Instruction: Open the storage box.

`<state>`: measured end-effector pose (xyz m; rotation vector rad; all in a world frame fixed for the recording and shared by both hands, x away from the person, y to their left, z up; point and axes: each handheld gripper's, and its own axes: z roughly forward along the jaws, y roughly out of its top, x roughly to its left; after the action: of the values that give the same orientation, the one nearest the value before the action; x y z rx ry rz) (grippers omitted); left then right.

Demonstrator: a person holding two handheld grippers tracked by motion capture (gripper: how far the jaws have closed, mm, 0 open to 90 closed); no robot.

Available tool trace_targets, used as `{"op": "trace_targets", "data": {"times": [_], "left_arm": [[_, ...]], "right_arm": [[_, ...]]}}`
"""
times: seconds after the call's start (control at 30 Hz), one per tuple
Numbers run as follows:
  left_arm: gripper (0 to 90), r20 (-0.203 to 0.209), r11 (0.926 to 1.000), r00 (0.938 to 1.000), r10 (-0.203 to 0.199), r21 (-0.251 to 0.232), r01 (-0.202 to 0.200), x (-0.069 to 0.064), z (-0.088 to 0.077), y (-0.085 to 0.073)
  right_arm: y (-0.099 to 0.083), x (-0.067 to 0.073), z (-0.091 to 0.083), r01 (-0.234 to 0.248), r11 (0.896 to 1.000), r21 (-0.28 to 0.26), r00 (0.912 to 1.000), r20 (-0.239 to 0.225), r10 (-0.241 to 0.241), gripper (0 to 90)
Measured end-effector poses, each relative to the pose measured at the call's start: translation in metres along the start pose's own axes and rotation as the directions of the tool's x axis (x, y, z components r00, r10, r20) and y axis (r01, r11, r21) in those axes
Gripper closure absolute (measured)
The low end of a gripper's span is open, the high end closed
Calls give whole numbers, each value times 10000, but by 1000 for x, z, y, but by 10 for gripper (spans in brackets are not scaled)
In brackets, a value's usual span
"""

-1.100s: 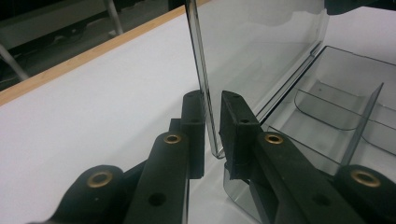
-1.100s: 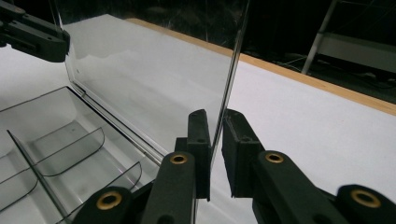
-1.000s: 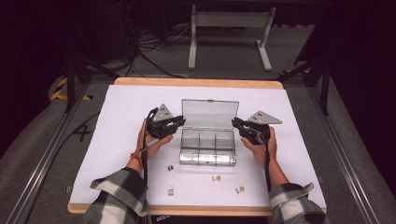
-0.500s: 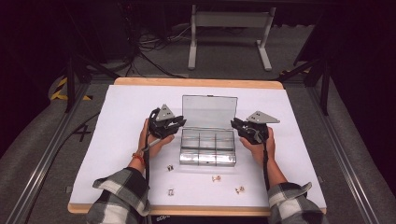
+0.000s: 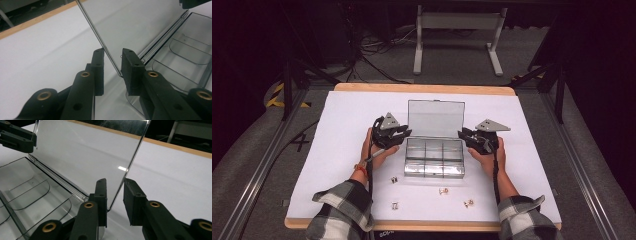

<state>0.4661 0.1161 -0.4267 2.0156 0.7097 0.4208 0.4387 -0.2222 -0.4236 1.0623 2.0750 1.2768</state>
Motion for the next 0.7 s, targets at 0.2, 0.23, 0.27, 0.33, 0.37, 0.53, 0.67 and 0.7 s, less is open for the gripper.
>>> {"op": "trace_targets", "data": {"times": [0.2, 0.23, 0.27, 0.33, 0.37, 0.53, 0.67, 0.7], "left_arm": [[726, 44, 9999, 9999, -138, -82, 139, 0, 0, -2], [726, 44, 9999, 9999, -138, -82, 139, 0, 0, -2], [726, 21, 9999, 9999, -135, -83, 135, 0, 0, -2], [727, -27, 9998, 9998, -175, -102, 175, 0, 0, -3], [728, -46, 9997, 9998, -201, -115, 201, 0, 0, -3], [748, -40, 10000, 10000, -60, -10, 60, -2, 3, -4], [750, -61, 10000, 10000, 28, 48, -28, -3, 3, -3], [749, -51, 9999, 10000, 54, 86, -53, -3, 2, -3]], "right_arm": [[-4, 0, 1, -200, 9998, -32, 9998, -98, 200, 722], [-4, 0, 1, -200, 9998, -32, 9998, -98, 200, 722], [-4, 0, 1, -199, 9998, -29, 9998, -88, 198, 722], [-4, -1, 1, -233, 9997, -22, 9997, -81, 233, 721], [-4, -1, 1, -238, 9997, -18, 9997, -57, 238, 720], [-6, 0, 3, -140, 9998, 129, 9999, -9, 141, 768], [-5, 2, 3, -31, 9998, 191, 10000, 33, 31, 768], [-5, 2, 3, -31, 9998, 187, 10000, 42, 30, 768]]}}
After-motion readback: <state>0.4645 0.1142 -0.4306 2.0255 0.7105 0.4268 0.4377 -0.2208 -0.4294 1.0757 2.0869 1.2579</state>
